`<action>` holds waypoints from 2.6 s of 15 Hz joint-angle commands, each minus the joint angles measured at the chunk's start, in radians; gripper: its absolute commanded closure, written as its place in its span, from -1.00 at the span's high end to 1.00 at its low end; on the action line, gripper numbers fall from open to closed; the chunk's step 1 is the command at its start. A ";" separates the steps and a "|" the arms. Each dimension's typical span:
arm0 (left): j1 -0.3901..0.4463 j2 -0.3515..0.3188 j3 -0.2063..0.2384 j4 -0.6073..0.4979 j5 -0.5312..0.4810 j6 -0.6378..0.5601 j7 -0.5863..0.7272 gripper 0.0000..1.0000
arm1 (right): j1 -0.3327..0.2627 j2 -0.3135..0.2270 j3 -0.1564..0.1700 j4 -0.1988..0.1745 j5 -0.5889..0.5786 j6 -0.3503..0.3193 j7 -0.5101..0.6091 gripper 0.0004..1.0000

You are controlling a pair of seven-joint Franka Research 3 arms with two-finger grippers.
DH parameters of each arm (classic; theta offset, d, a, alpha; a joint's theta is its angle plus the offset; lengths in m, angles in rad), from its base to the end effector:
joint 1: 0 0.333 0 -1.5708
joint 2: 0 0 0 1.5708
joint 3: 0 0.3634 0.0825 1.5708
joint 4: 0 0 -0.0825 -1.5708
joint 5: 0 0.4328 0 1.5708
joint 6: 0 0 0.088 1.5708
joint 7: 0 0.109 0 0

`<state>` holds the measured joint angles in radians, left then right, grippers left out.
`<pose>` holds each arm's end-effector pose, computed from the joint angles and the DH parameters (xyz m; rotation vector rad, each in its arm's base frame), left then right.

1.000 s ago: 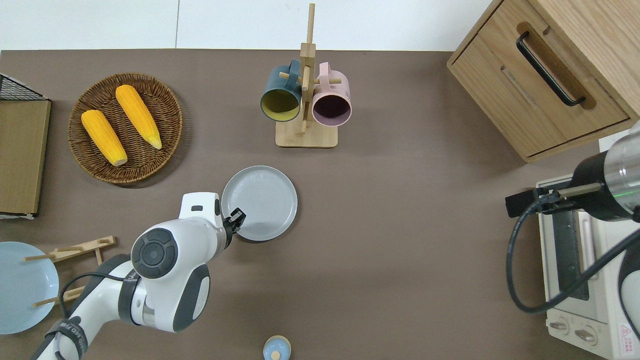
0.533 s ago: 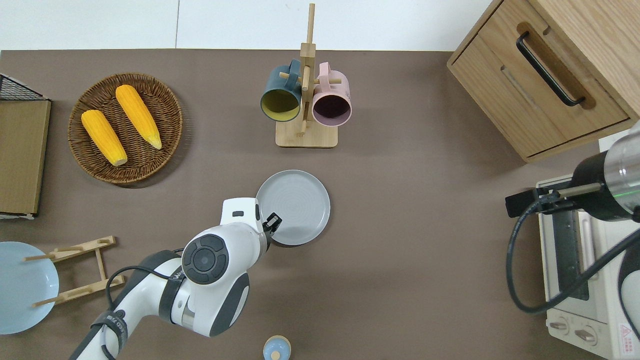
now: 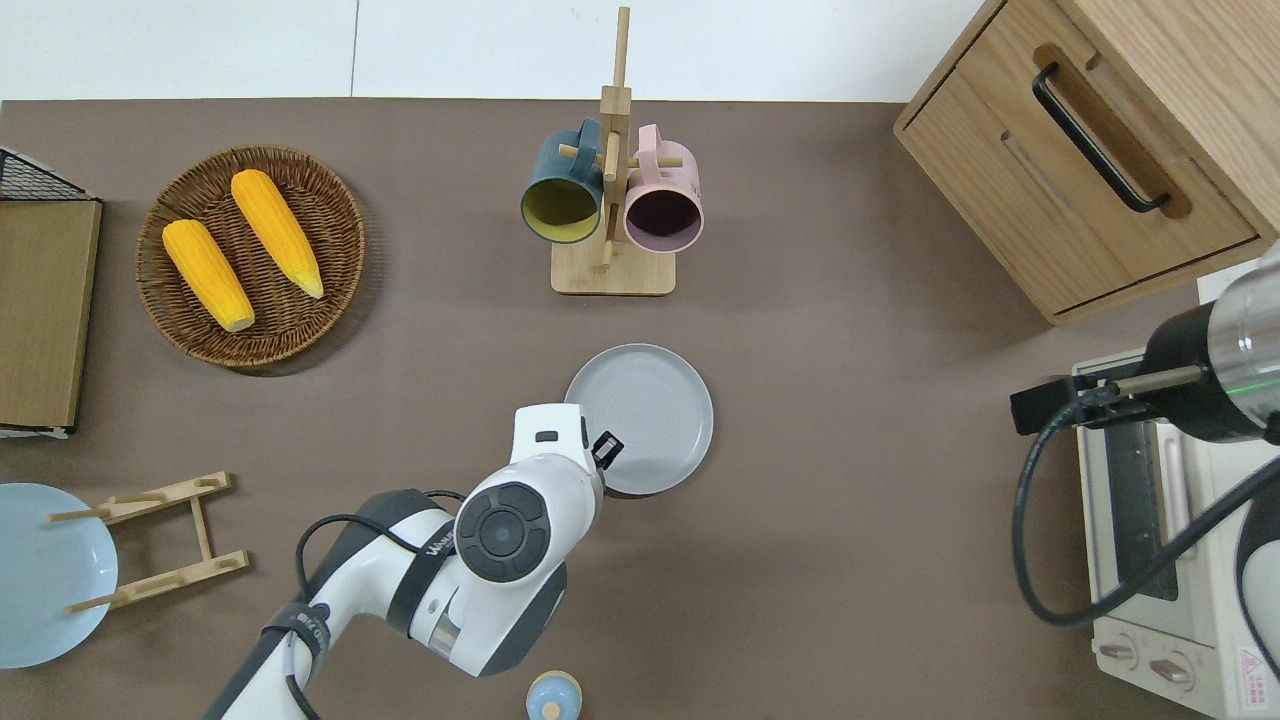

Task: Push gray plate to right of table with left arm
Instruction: 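Push the gray plate with the left gripper across the table, away from the basket, then keep pushing the gray plate with the left gripper toward the toaster oven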

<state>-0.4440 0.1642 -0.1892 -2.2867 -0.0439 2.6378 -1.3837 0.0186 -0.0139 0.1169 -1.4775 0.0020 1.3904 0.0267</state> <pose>0.4742 -0.3459 0.3079 2.7224 1.1388 0.0803 0.5733 0.0790 0.7106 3.1293 0.1707 -0.1146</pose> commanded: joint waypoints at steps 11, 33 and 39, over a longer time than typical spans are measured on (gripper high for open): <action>-0.177 0.188 0.011 0.259 0.110 -0.111 -0.259 -1.00 | -0.020 -0.003 0.013 0.008 0.010 -0.014 0.002 0.97; -0.387 0.373 0.017 0.452 0.249 -0.119 -0.497 -1.00 | -0.020 -0.003 0.013 0.008 0.010 -0.014 0.002 0.97; -0.417 0.408 0.024 0.496 0.285 -0.122 -0.540 -1.00 | -0.020 -0.003 0.013 0.008 0.010 -0.014 0.002 0.97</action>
<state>-0.8230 0.4678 -0.1723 -1.8440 0.2062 2.5260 -1.8720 0.0186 -0.0139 0.1169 -1.4775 0.0020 1.3904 0.0267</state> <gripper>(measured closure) 0.974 0.013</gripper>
